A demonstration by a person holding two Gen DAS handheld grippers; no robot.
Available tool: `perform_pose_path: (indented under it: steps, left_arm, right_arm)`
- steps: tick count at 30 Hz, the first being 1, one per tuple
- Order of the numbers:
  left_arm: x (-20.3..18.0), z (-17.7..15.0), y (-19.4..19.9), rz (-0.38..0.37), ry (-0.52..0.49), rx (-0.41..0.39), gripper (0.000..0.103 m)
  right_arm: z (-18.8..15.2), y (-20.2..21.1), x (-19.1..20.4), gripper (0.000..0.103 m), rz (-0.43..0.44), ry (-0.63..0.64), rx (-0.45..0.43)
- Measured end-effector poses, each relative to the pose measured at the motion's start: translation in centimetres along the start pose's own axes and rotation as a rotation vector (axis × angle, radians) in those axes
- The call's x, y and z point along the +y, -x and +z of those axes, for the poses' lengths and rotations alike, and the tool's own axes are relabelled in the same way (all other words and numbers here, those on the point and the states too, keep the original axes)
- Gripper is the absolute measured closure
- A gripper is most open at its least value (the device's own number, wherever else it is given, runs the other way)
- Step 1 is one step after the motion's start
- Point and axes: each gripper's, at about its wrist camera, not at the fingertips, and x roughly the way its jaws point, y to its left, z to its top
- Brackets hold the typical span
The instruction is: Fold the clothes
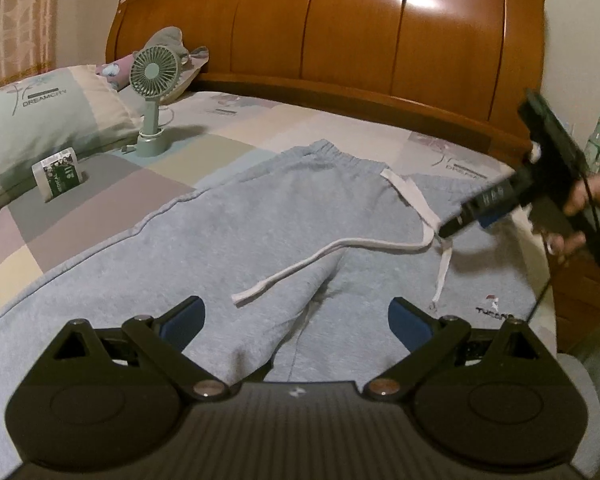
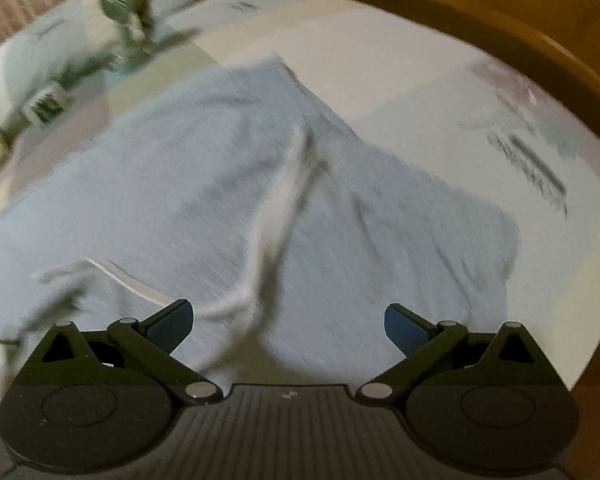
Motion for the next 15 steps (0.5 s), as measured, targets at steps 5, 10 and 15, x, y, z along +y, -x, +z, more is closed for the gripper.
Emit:
perform_pose_path:
  steps: [5, 10, 15]
  left_arm:
    - [0.7, -0.1, -0.3, 0.018, 0.015, 0.007, 0.005]
    - [1.8, -0.3, -1.2, 0.066, 0.044, 0.039, 0.005]
    - [2.1, -0.4, -1.1, 0.075, 0.051, 0.043, 0.005]
  right_arm:
    - [-2.2, 0.2, -1.3, 0.0, -0.032, 0.048, -0.033]
    - [-2.6, 1.9, 2.4, 0.0, -0.07, 0.145, -0.037]
    - [-4.8, 2.1, 4.5, 0.0, -0.023, 0.243, -0.037]
